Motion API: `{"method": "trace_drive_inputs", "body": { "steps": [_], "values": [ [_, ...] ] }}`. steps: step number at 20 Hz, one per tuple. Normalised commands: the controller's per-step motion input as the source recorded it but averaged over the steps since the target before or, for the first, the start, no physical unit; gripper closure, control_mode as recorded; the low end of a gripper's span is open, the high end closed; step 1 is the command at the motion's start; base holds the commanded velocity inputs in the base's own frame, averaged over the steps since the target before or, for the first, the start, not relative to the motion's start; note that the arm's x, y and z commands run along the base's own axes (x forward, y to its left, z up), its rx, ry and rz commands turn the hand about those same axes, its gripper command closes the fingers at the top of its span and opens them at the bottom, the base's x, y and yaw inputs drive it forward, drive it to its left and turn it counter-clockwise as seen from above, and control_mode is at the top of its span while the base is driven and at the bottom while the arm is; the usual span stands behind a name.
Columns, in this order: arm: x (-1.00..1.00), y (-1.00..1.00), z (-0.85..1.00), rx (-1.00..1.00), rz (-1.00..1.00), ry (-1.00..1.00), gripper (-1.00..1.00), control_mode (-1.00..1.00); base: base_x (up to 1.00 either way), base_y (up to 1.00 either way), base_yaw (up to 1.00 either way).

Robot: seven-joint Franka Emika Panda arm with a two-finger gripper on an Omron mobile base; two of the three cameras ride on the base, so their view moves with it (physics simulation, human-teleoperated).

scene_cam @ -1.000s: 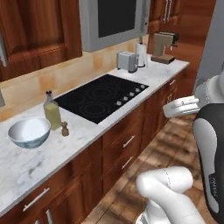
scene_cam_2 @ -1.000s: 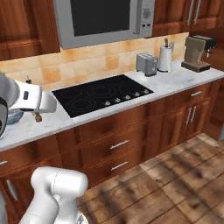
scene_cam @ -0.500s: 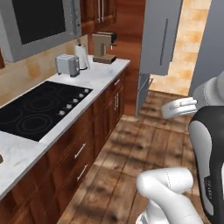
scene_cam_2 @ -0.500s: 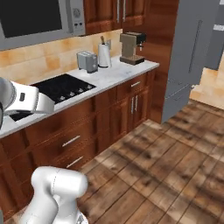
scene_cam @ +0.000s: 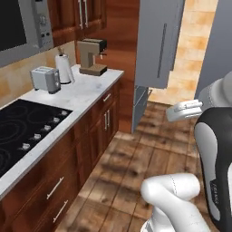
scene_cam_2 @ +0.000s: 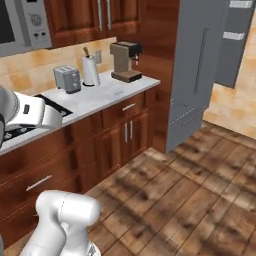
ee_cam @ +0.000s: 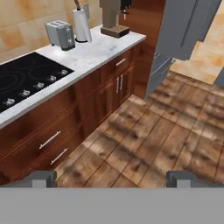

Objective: Retrieve the bottle and the shaker from the cabinet and place them next to the mixing bowl on the counter. Then add garlic from the fridge to the mixing bowl.

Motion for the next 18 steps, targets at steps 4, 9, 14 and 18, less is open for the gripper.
{"method": "trace_drive_inputs", "body": {
  "steps": [4,9,14,18],
  "values": [
    [0.00,0.00,0.00,0.00,0.00,0.00,-1.00,1.00,1.00,-1.00,0.00],
    [0.00,0.00,0.00,0.00,0.00,0.00,-1.00,1.00,1.00,-1.00,0.00],
    [0.00,0.00,0.00,0.00,0.00,0.00,-1.00,1.00,0.65,-1.00,0.06],
    [0.00,0.00,0.00,0.00,0.00,0.00,-1.00,1.00,0.64,-1.00,0.07]
  ]
}}
